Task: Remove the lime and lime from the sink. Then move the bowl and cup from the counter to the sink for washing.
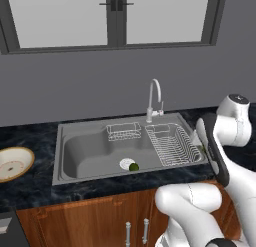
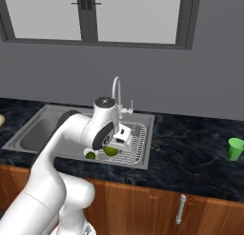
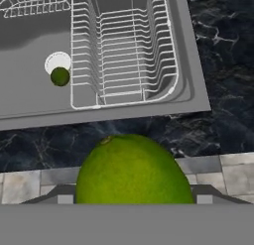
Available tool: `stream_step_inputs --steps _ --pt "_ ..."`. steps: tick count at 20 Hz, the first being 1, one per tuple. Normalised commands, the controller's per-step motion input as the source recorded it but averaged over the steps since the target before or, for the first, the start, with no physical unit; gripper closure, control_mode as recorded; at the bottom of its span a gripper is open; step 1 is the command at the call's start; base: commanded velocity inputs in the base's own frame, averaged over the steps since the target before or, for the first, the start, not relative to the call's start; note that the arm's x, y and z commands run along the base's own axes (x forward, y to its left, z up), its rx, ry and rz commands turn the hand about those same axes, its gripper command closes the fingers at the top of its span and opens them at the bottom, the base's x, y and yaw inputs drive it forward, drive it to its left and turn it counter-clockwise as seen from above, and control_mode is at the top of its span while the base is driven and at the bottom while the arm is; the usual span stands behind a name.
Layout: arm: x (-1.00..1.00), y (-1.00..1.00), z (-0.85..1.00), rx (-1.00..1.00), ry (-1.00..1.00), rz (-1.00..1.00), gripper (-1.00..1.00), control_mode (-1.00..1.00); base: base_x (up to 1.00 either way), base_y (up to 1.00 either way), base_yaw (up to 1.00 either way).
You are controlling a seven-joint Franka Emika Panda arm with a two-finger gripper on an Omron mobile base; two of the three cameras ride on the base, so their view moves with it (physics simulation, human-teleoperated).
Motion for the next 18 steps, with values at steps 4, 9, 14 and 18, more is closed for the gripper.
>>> stream_step_inputs --steps 4,9,14,18 --pt "0.06 -0.53 0.00 0.00 0.00 0.00 1.00 -1.00 0.00 0.00 0.00" --pt "0.12 -0.52 -0.03 0.00 0.00 0.00 1.00 -1.00 0.00 0.00 0.00" --pt "0.17 -0.48 -0.08 0.00 0.00 0.00 1.00 -1.00 0.00 0.00 0.00" --pt "0.22 -0.46 -0.11 0.00 0.01 0.00 1.00 -1.00 0.00 0.00 0.00"
